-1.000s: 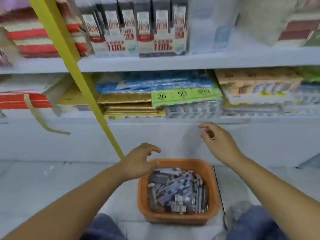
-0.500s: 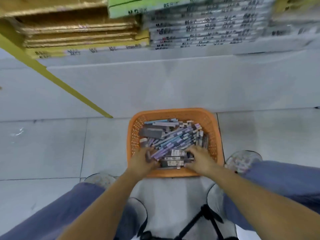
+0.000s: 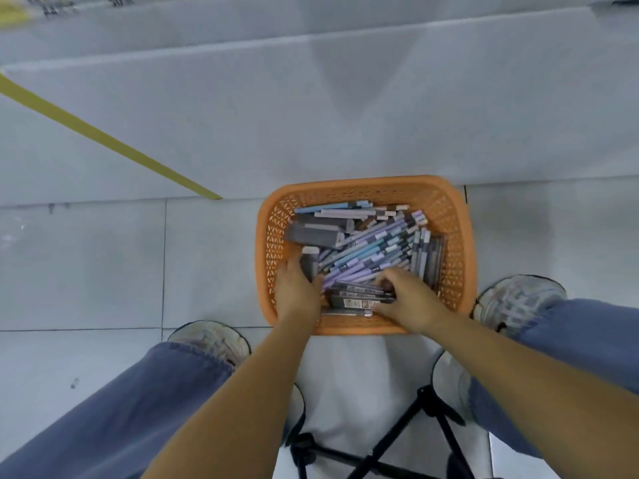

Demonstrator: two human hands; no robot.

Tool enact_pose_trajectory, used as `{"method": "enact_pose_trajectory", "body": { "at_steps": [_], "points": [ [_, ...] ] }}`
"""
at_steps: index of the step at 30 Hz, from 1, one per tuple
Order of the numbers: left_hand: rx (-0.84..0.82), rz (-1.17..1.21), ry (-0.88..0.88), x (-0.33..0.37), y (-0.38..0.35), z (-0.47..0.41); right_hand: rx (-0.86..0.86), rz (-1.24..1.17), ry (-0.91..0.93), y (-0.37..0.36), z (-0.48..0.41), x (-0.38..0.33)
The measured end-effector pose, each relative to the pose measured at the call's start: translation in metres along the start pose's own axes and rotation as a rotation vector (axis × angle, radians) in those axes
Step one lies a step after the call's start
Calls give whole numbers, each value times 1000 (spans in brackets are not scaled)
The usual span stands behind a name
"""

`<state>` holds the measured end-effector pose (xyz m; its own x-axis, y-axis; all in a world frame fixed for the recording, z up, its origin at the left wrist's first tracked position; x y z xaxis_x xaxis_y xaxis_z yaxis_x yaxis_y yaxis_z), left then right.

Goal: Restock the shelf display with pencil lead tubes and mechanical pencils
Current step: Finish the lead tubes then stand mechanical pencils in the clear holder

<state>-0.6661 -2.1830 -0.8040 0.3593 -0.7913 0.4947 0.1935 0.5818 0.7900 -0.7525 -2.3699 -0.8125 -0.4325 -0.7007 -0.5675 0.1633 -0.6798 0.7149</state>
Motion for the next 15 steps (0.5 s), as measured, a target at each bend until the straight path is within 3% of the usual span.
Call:
{"method": "enact_pose_trajectory", "body": {
  "at_steps": [8,15],
  "points": [
    [-157,44,53,-2,-12,-17,-83,-256,-190,10,-6,7],
    [-339,55,-154,-7,5,-19,-173,-487,-335,11,-5,9]
  ]
}}
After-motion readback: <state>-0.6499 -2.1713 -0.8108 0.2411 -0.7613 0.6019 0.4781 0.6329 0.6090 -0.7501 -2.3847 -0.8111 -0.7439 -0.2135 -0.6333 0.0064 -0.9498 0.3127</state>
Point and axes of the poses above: each hand's wrist, its own z-axis away from the middle knuckle, its own y-axis out of the back of the hand, x = y × z, the point moved 3 cm from there along -z, towards the middle knuckle, and after that the axes turned 15 degrees about x, right-handed, at the moved point
